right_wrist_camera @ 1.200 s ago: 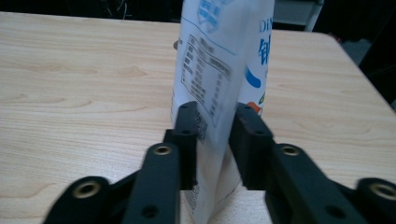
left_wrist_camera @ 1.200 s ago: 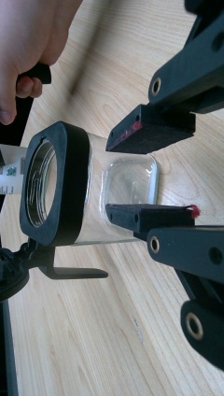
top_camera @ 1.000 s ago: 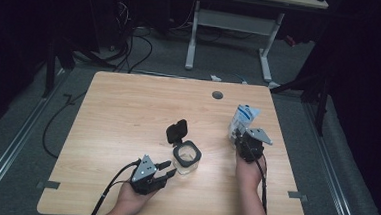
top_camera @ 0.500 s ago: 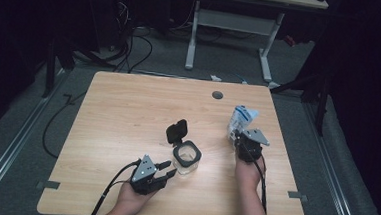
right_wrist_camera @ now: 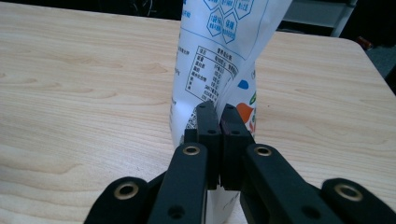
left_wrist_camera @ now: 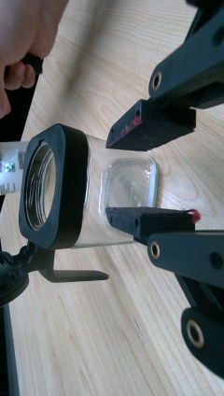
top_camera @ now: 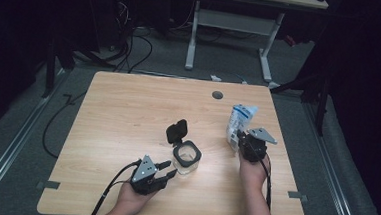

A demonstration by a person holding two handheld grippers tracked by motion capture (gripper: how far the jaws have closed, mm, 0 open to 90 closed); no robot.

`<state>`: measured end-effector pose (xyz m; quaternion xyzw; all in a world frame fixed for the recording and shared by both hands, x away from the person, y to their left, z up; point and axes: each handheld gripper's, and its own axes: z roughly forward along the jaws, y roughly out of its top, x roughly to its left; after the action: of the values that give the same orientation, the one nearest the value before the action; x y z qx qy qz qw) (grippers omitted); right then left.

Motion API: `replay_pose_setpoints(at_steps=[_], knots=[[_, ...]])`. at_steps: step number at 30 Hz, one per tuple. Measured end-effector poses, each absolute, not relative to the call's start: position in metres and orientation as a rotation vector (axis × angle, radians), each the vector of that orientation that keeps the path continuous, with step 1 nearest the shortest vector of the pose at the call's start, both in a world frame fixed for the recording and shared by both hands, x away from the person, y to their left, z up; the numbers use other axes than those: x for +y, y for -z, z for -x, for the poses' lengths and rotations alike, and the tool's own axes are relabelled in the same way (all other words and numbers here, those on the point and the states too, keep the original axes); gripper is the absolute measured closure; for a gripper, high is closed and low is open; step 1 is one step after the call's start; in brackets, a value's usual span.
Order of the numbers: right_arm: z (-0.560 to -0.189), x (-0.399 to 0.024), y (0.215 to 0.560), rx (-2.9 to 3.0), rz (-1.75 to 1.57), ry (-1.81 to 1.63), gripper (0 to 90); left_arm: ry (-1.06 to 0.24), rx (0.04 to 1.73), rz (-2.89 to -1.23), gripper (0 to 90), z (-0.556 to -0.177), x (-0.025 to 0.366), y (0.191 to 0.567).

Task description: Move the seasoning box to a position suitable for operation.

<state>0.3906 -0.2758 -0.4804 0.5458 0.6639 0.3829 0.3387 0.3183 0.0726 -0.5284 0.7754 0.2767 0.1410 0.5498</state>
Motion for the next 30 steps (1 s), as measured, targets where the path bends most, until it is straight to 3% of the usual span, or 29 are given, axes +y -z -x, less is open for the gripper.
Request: replay_pose_setpoints(at_steps=[5, 30], knots=[[-0.387, -0.281, 0.474, 1.757, -1.418, -0.991, 89.2, -0.329, 0.64, -1.837, 55.1, -0.318, 0.073, 0.528], [-0.38, -0.292, 0.449, 1.96, -1.396, -0.986, 89.7, -0.331, 0.634, -1.837, 53.7, -0.317, 0.072, 0.528]])
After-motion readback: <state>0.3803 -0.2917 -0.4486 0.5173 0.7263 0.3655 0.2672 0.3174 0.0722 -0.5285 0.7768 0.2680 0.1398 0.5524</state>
